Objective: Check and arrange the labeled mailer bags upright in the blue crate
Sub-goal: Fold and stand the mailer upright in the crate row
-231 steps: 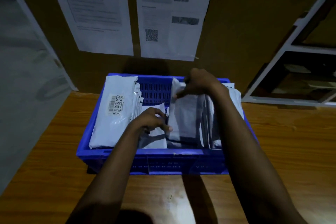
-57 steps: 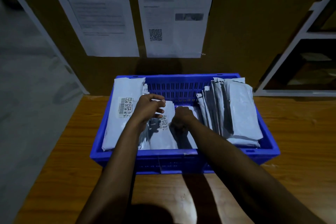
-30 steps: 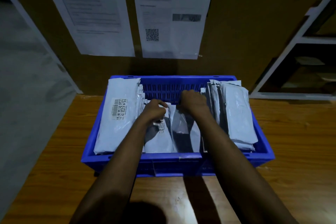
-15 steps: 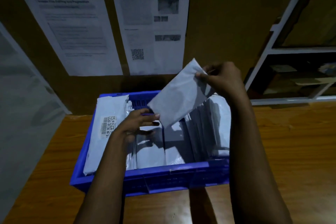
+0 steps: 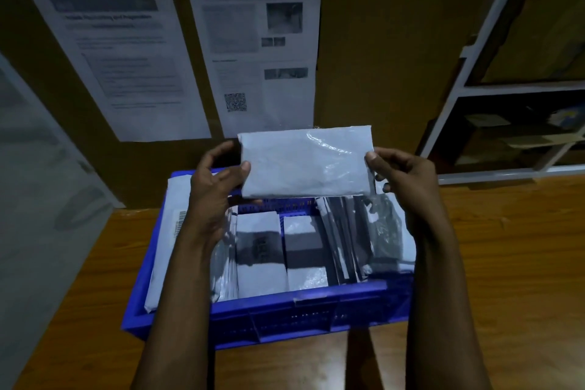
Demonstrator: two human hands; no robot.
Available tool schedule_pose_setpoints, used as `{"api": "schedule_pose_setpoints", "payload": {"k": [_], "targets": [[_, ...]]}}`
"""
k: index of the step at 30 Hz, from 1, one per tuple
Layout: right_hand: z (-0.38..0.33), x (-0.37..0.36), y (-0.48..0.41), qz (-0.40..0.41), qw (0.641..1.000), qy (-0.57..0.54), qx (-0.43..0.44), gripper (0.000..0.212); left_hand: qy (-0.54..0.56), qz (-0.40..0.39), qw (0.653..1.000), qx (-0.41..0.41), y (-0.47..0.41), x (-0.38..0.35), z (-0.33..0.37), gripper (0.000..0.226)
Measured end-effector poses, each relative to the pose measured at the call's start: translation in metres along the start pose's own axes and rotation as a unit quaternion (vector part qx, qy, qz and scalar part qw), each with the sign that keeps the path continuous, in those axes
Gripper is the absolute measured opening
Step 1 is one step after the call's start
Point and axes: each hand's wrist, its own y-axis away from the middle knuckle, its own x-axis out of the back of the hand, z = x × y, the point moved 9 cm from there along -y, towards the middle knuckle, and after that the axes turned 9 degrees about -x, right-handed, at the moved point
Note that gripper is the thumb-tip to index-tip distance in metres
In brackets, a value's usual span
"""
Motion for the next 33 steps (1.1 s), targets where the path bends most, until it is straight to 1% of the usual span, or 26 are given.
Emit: {"api": "schedule_pose_setpoints", "payload": {"k": [2,5,7,9,12,16,19,21,24,26,30,33], "targets": [[-0.001,0.002,0.003,-0.006,1.000,-0.010,0.012,0.024,0.001,-0.020,1.000,-0.024,0.000,0.001,0.006,0.045],[-0.005,0.008,0.007,-0.005,0.998,-0.048,0.038,0.029,-0.017,-0.062,0.997,-0.053,0.002,-0.001,0.012,0.042],[-0.006,0.010,0.009,-0.003,0.995,-0.083,0.046,0.026,-0.034,-0.090,0.992,-0.077,0.005,-0.003,0.016,0.045],[-0.006,0.011,0.009,-0.003,0.994,-0.094,0.049,0.020,-0.037,-0.111,0.988,-0.104,0.008,-0.005,0.021,0.047],[-0.003,0.013,0.005,-0.023,0.995,-0.085,0.047,0.010,-0.055,-0.108,0.983,-0.138,0.011,-0.004,0.028,0.043],[0.003,0.013,0.004,-0.053,0.994,-0.092,0.024,0.021,-0.085,-0.095,0.980,-0.156,0.011,-0.002,0.032,0.039],[0.002,0.009,0.008,-0.080,0.993,-0.083,0.024,0.027,-0.121,-0.055,0.981,-0.141,0.007,0.006,0.027,0.040],[0.001,0.008,0.011,-0.090,0.993,-0.075,0.026,0.027,-0.121,-0.046,0.982,-0.138,0.007,0.006,0.027,0.039],[0.002,0.010,0.012,-0.073,0.995,-0.058,0.026,0.027,-0.096,-0.052,0.987,-0.120,0.009,0.001,0.025,0.023],[0.004,0.012,0.012,-0.050,0.997,-0.050,0.029,0.029,-0.077,-0.046,0.990,-0.105,0.011,-0.001,0.023,0.021],[0.008,0.012,0.012,-0.029,0.998,-0.060,0.014,0.023,-0.007,-0.014,1.000,-0.021,0.014,-0.002,0.008,0.029],[0.010,0.009,0.013,-0.027,0.998,-0.061,0.006,0.018,0.025,-0.001,0.999,0.025,0.017,-0.003,-0.002,0.022]]}}
